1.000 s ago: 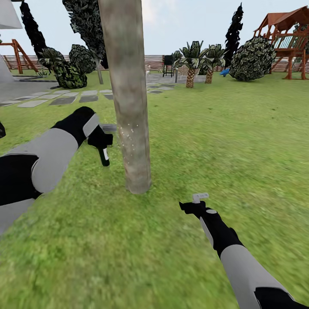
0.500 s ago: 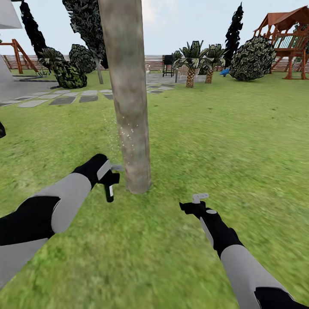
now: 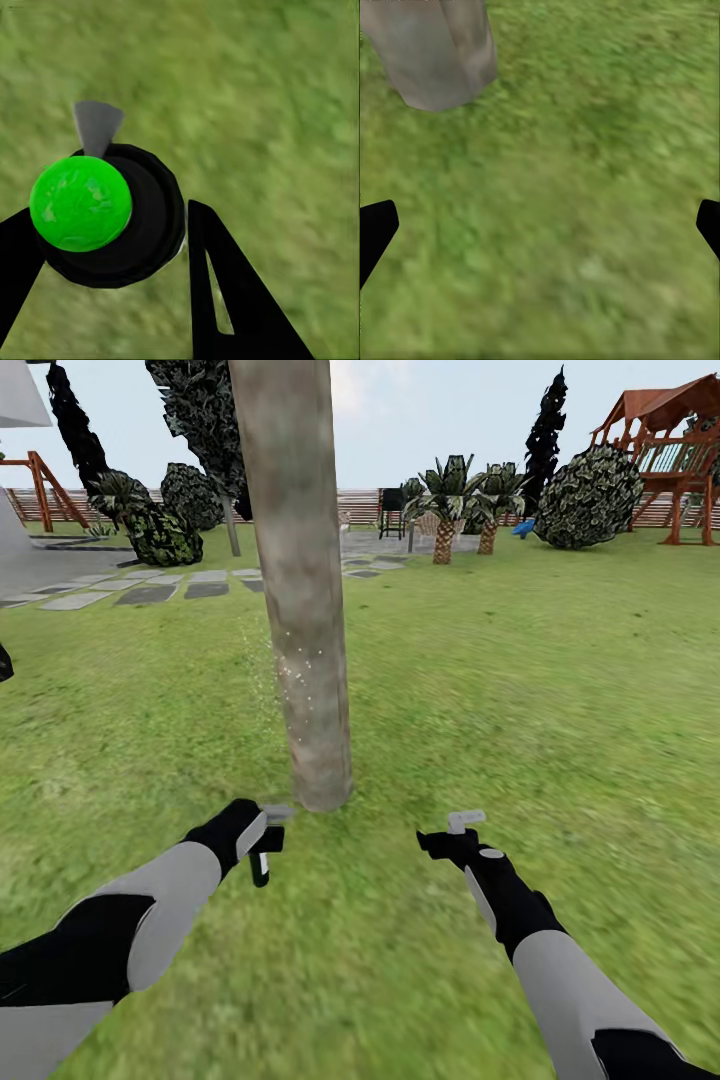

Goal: In the garden, pick up the pesticide atomizer on the floor and spray pesticide onto both trees until each tree trunk is fully covered.

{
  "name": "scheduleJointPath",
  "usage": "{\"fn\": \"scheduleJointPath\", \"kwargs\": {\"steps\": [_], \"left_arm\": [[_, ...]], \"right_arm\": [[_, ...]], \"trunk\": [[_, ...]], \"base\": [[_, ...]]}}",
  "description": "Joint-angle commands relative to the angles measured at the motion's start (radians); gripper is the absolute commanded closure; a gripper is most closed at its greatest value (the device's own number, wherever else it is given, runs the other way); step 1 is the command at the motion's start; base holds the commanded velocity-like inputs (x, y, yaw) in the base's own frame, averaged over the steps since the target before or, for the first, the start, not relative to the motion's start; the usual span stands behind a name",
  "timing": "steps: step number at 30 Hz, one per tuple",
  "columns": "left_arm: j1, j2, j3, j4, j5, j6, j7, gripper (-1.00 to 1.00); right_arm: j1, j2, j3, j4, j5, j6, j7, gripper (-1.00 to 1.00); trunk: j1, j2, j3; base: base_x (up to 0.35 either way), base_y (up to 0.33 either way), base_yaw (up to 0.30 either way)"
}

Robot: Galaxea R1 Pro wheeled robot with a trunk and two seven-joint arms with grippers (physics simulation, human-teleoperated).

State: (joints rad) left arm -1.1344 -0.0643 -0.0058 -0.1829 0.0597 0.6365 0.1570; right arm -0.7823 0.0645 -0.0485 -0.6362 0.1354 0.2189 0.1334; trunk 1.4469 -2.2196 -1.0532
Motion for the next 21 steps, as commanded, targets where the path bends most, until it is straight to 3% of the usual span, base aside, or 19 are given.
{"fn": "scheduleJointPath", "kwargs": {"steps": [1,5,8,14,21], "left_arm": [[0.008,0.0,-0.001,-0.001,0.006,-0.018,0.006,1.0],[0.065,-0.001,-0.002,-0.002,0.01,-0.065,0.004,1.0],[0.075,-0.003,-0.001,-0.02,0.011,-0.073,0.005,1.0],[0.085,-0.021,-0.001,-0.026,0.011,-0.109,0.006,1.0],[0.088,-0.037,-0.002,-0.026,0.011,-0.112,0.006,1.0]], "right_arm": [[0.0,0.002,-0.005,-0.001,0.01,0.005,0.007,-1.0],[0.0,0.003,-0.005,-0.001,0.009,0.004,0.008,-1.0],[0.0,0.003,-0.005,0.0,0.009,0.004,0.007,-1.0],[0.0,0.003,-0.005,0.003,0.009,0.004,0.006,-1.0],[0.0,0.003,-0.006,0.003,0.007,0.004,0.006,-1.0]], "trunk": [[0.0,0.0,-0.001],[0.0,0.0,-0.001],[0.0,0.0,-0.001],[0.0,0.0,-0.001],[0.0,0.0,-0.007]], "base": [[0.0,0.0,0.0],[0.0,0.0,0.0],[0.073,0.0,0.0],[0.303,0.0,0.009],[0.31,-0.079,0.165]]}}
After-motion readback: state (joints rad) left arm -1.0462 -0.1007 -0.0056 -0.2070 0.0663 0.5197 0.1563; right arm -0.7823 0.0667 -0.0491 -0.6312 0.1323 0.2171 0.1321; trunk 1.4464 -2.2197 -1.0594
